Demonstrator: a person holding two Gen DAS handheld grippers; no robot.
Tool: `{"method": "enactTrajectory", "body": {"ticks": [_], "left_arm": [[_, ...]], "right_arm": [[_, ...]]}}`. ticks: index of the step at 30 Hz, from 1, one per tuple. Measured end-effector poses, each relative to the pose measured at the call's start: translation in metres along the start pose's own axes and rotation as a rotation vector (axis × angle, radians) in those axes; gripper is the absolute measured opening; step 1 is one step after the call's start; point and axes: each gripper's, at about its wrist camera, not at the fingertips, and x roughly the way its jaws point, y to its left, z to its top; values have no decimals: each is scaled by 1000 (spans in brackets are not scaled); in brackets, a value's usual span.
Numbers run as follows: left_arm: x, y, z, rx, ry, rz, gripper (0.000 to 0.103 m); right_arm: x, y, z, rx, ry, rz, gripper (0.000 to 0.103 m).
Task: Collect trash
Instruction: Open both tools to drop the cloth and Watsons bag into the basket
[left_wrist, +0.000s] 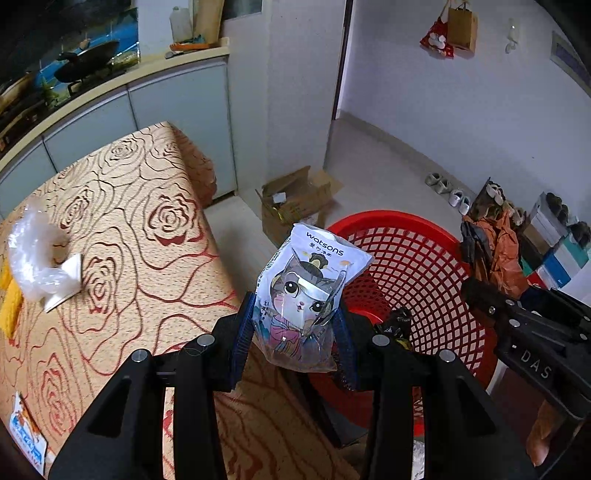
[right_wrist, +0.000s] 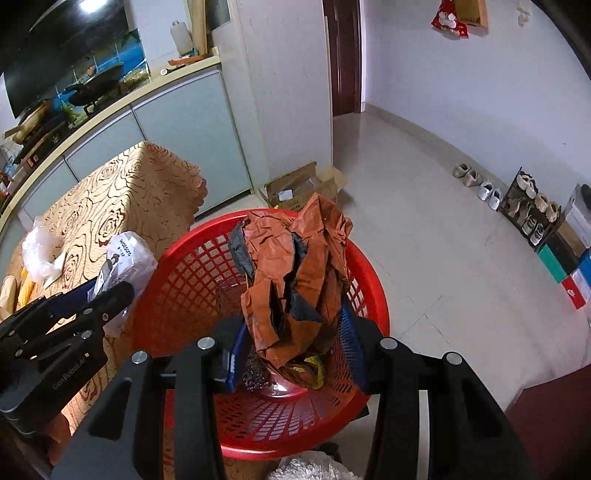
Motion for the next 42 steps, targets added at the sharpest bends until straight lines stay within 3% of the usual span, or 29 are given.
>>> {"method": "enactTrajectory", "body": {"ticks": [22, 32, 42], "left_arm": [[18, -16, 2, 54, 36, -49, 44], [15, -14, 1, 40, 37, -62, 55], [2, -11, 0, 41, 17, -81, 67]], "right_arm": [[15, -3, 1, 15, 33, -24, 45], [15, -4, -1, 28, 34, -19, 51], [6, -6, 0, 37, 20, -12, 52]]}}
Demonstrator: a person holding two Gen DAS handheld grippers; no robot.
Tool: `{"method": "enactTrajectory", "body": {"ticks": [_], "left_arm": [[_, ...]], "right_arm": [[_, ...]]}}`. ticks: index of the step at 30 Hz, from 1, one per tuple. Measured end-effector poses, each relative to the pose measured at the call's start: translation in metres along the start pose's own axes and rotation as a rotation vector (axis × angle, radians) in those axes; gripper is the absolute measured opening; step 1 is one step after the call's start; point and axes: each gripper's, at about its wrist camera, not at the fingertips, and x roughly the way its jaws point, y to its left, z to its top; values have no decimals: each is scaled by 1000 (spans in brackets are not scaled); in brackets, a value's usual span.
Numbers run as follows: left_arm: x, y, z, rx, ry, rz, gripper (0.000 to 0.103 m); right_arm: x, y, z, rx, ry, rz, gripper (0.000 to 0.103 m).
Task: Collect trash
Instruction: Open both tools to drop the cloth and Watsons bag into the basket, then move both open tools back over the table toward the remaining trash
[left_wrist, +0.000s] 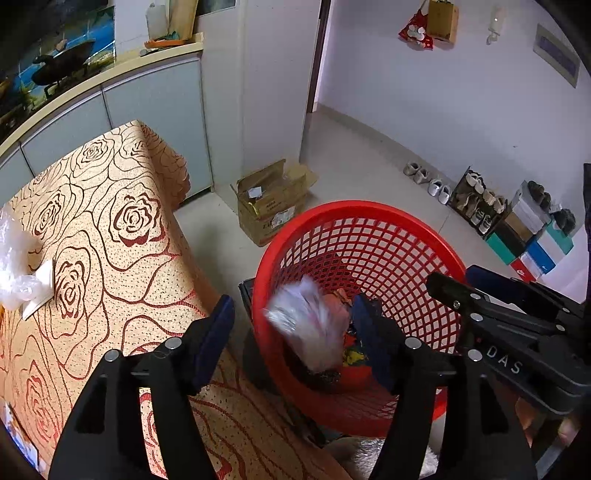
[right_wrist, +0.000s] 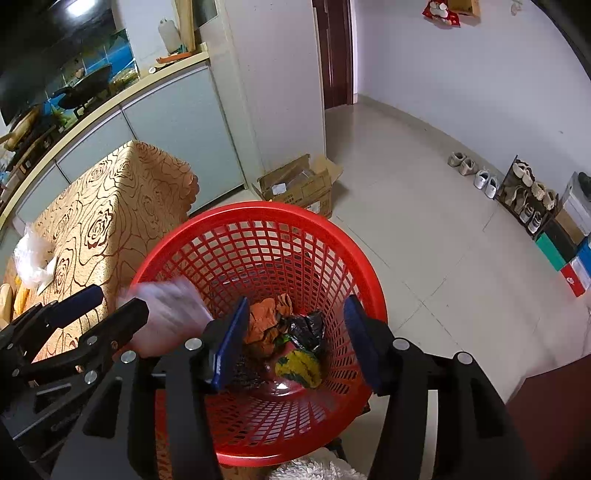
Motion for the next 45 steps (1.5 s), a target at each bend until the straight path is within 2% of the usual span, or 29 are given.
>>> {"method": "enactTrajectory", "body": {"ticks": [10, 13, 20, 32, 35, 45], "left_arm": [[-19, 2, -3, -8, -28, 7, 72], [-28, 6, -4, -19, -45, 22, 78], [-45, 24, -14, -59, -58, 49, 78], [-77, 79, -37, -169, -66, 127, 81], [-88, 95, -46, -204, -78, 149, 86], [-122, 163, -75, -321, -91, 238, 86]], "right_arm": [[-9, 3, -2, -1, -14, 6, 52], [-12, 5, -3, -2, -20, 9, 52], [-20, 12, -7, -9, -31, 12, 52], [-41, 47, -13, -65, -78, 46, 63], [-46, 63, -15, -91, -92, 64, 66], [-53, 125, -21, -182, -98, 120, 69]]}}
